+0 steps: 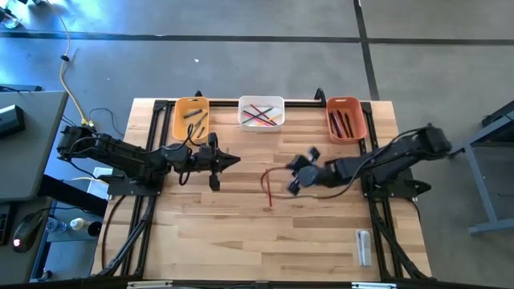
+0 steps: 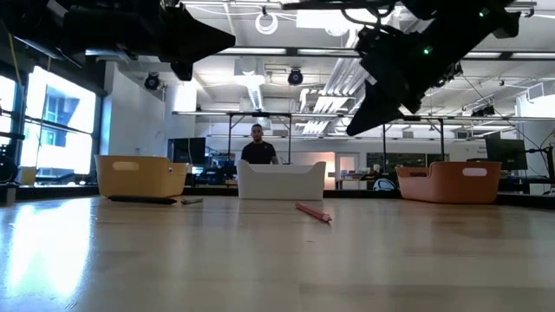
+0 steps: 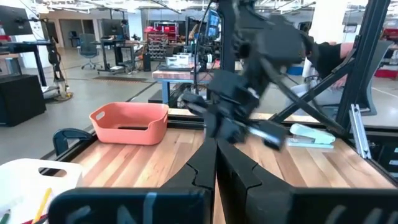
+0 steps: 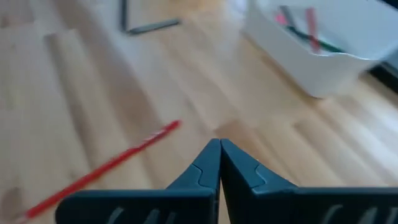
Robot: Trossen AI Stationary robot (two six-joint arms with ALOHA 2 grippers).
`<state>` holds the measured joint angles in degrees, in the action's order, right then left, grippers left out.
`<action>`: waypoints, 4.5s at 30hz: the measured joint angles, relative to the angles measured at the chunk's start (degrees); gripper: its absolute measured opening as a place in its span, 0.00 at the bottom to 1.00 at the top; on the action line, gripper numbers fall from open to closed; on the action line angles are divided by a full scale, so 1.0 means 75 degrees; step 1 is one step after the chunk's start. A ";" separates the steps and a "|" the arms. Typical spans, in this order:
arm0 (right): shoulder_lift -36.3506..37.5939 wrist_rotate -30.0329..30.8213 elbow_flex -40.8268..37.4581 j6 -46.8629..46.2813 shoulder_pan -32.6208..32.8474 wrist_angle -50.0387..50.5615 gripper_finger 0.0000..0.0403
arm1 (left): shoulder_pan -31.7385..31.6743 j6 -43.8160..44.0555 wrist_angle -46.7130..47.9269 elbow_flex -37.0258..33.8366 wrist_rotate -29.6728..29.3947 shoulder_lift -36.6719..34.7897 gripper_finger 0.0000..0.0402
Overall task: Sort crayons/erasers/pens/pencils in bins
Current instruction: Put the red color pen into the white bin
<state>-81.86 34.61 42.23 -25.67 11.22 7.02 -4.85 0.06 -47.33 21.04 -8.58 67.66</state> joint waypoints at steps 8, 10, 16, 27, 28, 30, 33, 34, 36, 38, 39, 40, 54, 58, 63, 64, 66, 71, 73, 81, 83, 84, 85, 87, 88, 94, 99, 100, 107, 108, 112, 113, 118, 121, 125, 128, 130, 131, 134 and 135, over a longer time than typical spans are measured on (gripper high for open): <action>-0.1906 0.0114 0.1643 -0.0398 0.0642 0.0653 0.02 | -0.0002 0.0162 -0.0006 0.0000 -0.0080 0.0000 0.00; -0.2304 0.0105 0.2004 -0.0626 0.0750 0.0717 0.05 | 0.0000 0.0162 -0.0003 0.0000 -0.0093 0.0000 0.00; -0.3197 0.0130 0.2885 -0.1617 0.0940 0.1571 0.22 | -0.0002 0.0104 -0.0006 0.0000 -0.0096 0.0000 0.00; -0.3984 -0.0398 0.3017 -0.2523 0.0706 0.1563 0.36 | 0.0000 0.0043 -0.0009 0.0000 -0.0129 0.0000 0.00; -0.4033 -0.0452 0.3017 -0.2524 0.0678 0.1458 0.35 | -0.0002 0.0041 -0.0009 0.0000 -0.0131 0.0000 0.00; -0.4094 -0.0469 0.3017 -0.2523 0.0647 0.1403 0.34 | 0.0001 0.0034 -0.0009 0.0000 -0.0138 0.0000 0.00; -0.4174 -0.0580 0.3017 -0.2522 0.0606 0.1400 0.33 | 0.0001 0.0023 -0.0009 0.0000 -0.0143 0.0000 0.00; -0.4193 -0.0634 0.3017 -0.2523 0.0588 0.1420 0.33 | -0.0002 0.0024 -0.0010 0.0000 -0.0143 0.0000 0.00; -0.4232 -0.0750 0.3017 -0.2526 0.0539 0.1413 0.32 | -0.0001 0.0027 -0.0011 0.0000 -0.0143 0.0000 0.00; -0.4232 -0.0823 0.3026 -0.2526 0.0505 0.1481 0.31 | 0.0001 0.0029 -0.0009 0.0000 -0.0143 0.0000 0.00; -0.4232 -0.0833 0.3026 -0.2526 0.0496 0.1562 0.31 | -0.0001 0.0031 -0.0012 0.0000 -0.0143 0.0000 0.00; -0.4232 -0.0836 0.3033 -0.2524 0.0490 0.1638 0.30 | -0.0002 0.0031 -0.0010 0.0000 -0.0143 0.0000 0.00; -0.4133 -0.1506 0.3046 -0.2023 0.0032 0.2759 0.15 | -0.0002 0.0033 -0.0009 0.0000 -0.0138 0.0000 0.00; -0.4136 -0.1749 0.3046 -0.1506 -0.0047 0.2729 0.09 | -0.0002 0.0034 -0.0012 0.0000 -0.0140 -0.0006 0.00; -0.4123 -0.1529 0.3026 -0.1251 -0.0038 0.2750 0.02 | -0.0002 0.0033 -0.0017 0.0000 -0.0146 -0.0026 0.00; -0.4092 -0.1501 0.3022 -0.1148 -0.0038 0.2761 0.02 | -0.0001 0.0042 -0.0017 0.0000 -0.0154 -0.0026 0.00; -0.4016 -0.1498 0.3011 -0.0921 -0.0041 0.2766 0.01 | 0.0001 0.0152 -0.0017 0.0000 -0.0171 -0.0026 0.00; -0.3612 -0.1468 0.2940 -0.0521 -0.0058 0.3068 0.02 | -0.0008 0.0237 0.0015 0.0003 -0.0181 -0.0295 0.00; -0.3399 -0.1333 0.2954 -0.0457 -0.0067 0.3060 0.02 | -0.0008 0.0240 0.0216 -0.0005 -0.0214 -0.0451 0.00; -0.2926 -0.0951 0.2975 0.0012 -0.0396 0.3282 0.02 | -0.0381 0.0579 -0.0515 -0.1071 -0.0661 -0.1497 0.00; -0.2915 -0.0874 0.2977 0.0280 -0.0611 0.3203 0.02 | -0.0577 0.0770 -0.0901 -0.1385 -0.0394 -0.1777 0.00; -0.2910 -0.0827 0.2977 0.0461 -0.0748 0.3204 0.02 | -0.0671 0.0840 -0.0952 -0.1523 -0.0266 -0.1934 0.00; -0.2900 -0.0776 0.2998 0.0642 -0.0898 0.3199 0.02 | -0.0756 0.0894 -0.0964 -0.1598 -0.0149 -0.2056 0.00; -0.2900 -0.0743 0.3150 0.0966 -0.1253 0.3193 0.02 | -0.0898 0.0909 -0.0936 -0.1725 0.0004 -0.2308 0.00; -0.2897 -0.0727 0.3253 0.1185 -0.1440 0.3174 0.02 | -0.0958 0.0913 -0.0921 -0.1763 0.0065 -0.2402 0.00; -0.2885 -0.0184 0.4070 0.3026 -0.2537 0.2870 0.02 | -0.1137 0.0914 -0.0845 -0.1967 0.0136 -0.2748 0.00; -0.2883 -0.0399 0.4261 0.4646 -0.3512 0.1344 0.02 | -0.1159 0.0911 -0.0804 -0.1967 0.0134 -0.2801 0.00; -0.2883 -0.0568 0.4261 0.4868 -0.3692 0.1074 0.02 | -0.1159 0.0911 -0.0802 -0.1967 0.0134 -0.2801 0.00; -0.3139 -0.1370 0.4258 0.5569 -0.4692 -0.0289 0.02 | -0.1159 0.0853 -0.0805 -0.1967 0.0131 -0.2798 0.00; -0.3206 -0.1603 0.4258 0.5567 -0.4775 -0.0455 0.02 | -0.1159 0.0853 -0.0807 -0.1967 0.0131 -0.2799 0.00; -0.3601 -0.1958 0.4258 0.5875 -0.4916 -0.0756 0.02 | -0.1159 0.0827 -0.0807 -0.1967 0.0088 -0.2798 0.00; -0.3692 -0.1963 0.4258 0.6026 -0.4919 -0.0821 0.02 | -0.1159 0.0827 -0.0807 -0.1967 0.0077 -0.2798 0.00; -0.4018 -0.2034 0.4258 0.6291 -0.5011 -0.1068 0.02 | -0.1159 0.0836 -0.0810 -0.1967 0.0076 -0.2798 0.00; -0.4133 -0.2394 0.4258 0.6205 -0.5108 -0.1104 0.02 | -0.1159 0.0850 -0.0810 -0.1967 0.0076 -0.2798 0.00; -0.4353 -0.2496 0.4258 0.6217 -0.5167 -0.1148 0.02 | -0.1159 0.0850 -0.0809 -0.1967 0.0076 -0.2798 0.00; -0.4462 -0.2539 0.4258 0.6231 -0.5185 -0.1142 0.02 | -0.1159 0.0850 -0.0810 -0.1967 0.0076 -0.2798 0.00; -0.4465 -0.2561 0.4258 0.6231 -0.5185 -0.1141 0.02 | -0.1159 0.0850 -0.0807 -0.1967 0.0076 -0.2798 0.00; -0.4465 -0.2559 0.4258 0.6231 -0.5185 -0.1163 0.02 | -0.1159 0.0850 -0.0808 -0.1967 0.0076 -0.2798 0.00; -0.4465 -0.2548 0.4258 0.6230 -0.5190 -0.1211 0.03 | -0.1159 0.0847 -0.0809 -0.1967 0.0076 -0.2798 0.00; -0.4465 -0.2547 0.4258 0.6231 -0.5190 -0.1241 0.03 | -0.1159 0.0847 -0.0807 -0.1967 0.0076 -0.2798 0.00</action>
<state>-115.35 15.51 74.17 21.06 -27.70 -2.29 -13.54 6.42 -53.39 6.28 -8.01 46.68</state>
